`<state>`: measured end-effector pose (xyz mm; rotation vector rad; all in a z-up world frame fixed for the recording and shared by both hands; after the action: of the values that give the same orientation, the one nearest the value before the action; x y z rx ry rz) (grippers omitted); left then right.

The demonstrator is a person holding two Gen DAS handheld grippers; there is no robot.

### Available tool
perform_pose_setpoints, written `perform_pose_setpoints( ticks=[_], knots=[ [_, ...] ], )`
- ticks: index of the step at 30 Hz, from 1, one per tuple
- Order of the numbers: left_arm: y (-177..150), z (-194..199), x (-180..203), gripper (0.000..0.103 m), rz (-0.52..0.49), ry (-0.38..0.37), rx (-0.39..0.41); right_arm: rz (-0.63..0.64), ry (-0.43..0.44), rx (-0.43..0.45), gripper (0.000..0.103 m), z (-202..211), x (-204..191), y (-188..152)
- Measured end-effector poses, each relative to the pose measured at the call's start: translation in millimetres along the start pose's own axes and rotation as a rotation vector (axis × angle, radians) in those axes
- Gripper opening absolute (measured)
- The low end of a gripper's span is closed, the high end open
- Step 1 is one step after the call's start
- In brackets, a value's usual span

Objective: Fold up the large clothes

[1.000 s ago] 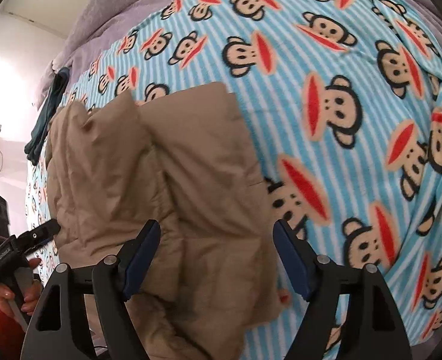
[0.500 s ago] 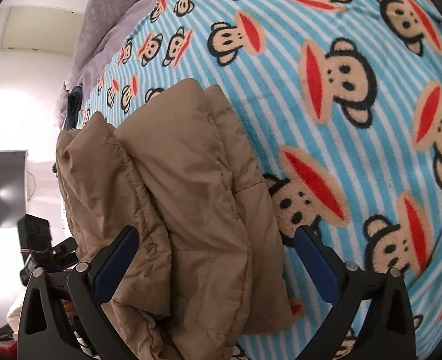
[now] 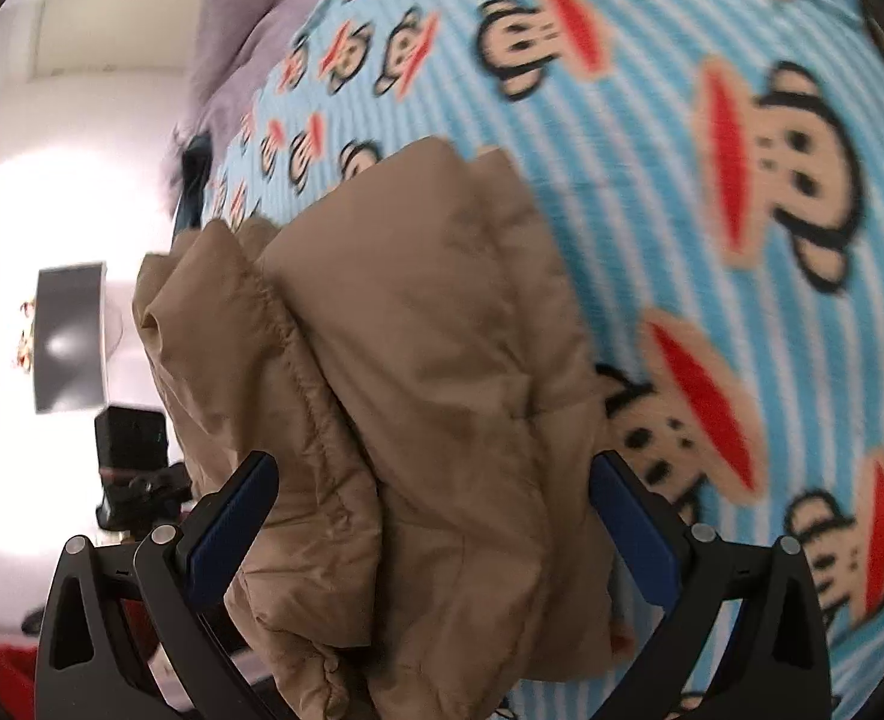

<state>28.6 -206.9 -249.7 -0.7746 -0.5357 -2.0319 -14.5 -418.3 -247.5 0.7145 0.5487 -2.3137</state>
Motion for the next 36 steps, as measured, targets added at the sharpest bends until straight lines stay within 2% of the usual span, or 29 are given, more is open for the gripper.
perform_pose_setpoints(
  ticks=[4,9,12,15,17,19,21,24,29,36],
  knots=[
    [5,-18,-8,0.102,0.006,-0.041,-0.016,0.045,-0.069,-0.072,0.103,-27,2,8],
    [15,-36,-7,0.103,0.070,-0.098,-0.011,0.031,0.001,-0.115,0.103,-52,-11,21],
    [21,-44,-3,0.103,0.097,-0.094,-0.003,0.003,0.050,-0.111,0.103,-63,-21,27],
    [23,-44,-1,0.103,0.111,-0.095,0.002,-0.036,0.048,-0.099,0.103,-69,-24,30],
    [24,-40,4,0.098,0.095,-0.087,0.015,-0.072,0.042,-0.100,0.102,-71,-26,29],
    [26,-34,11,0.092,0.074,-0.083,0.030,-0.096,0.037,-0.100,0.094,-69,-25,28],
    [27,-26,16,0.085,0.058,-0.094,0.048,-0.132,0.066,-0.102,0.074,-67,-30,26],
    [32,-10,26,0.082,0.018,-0.116,0.074,-0.153,0.118,-0.096,0.058,-61,-42,21],
    [47,28,34,0.081,-0.031,-0.131,0.134,-0.122,0.164,-0.067,0.055,-57,-79,8],
    [85,120,6,0.082,-0.074,-0.086,0.254,-0.047,0.245,-0.043,0.055,-81,-162,5]
  ],
)
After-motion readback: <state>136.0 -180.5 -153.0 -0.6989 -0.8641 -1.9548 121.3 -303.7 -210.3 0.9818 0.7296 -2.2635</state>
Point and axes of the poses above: each gripper's, at about its wrist camera, not at the fingertips, and z roughly against the way its jaws point, x to its right, y to its top, the point moved 9 cm from there along -z, roughly the way its jaws point, and after that the axes turned 13 degrees about -z, right-handed, at the moved point
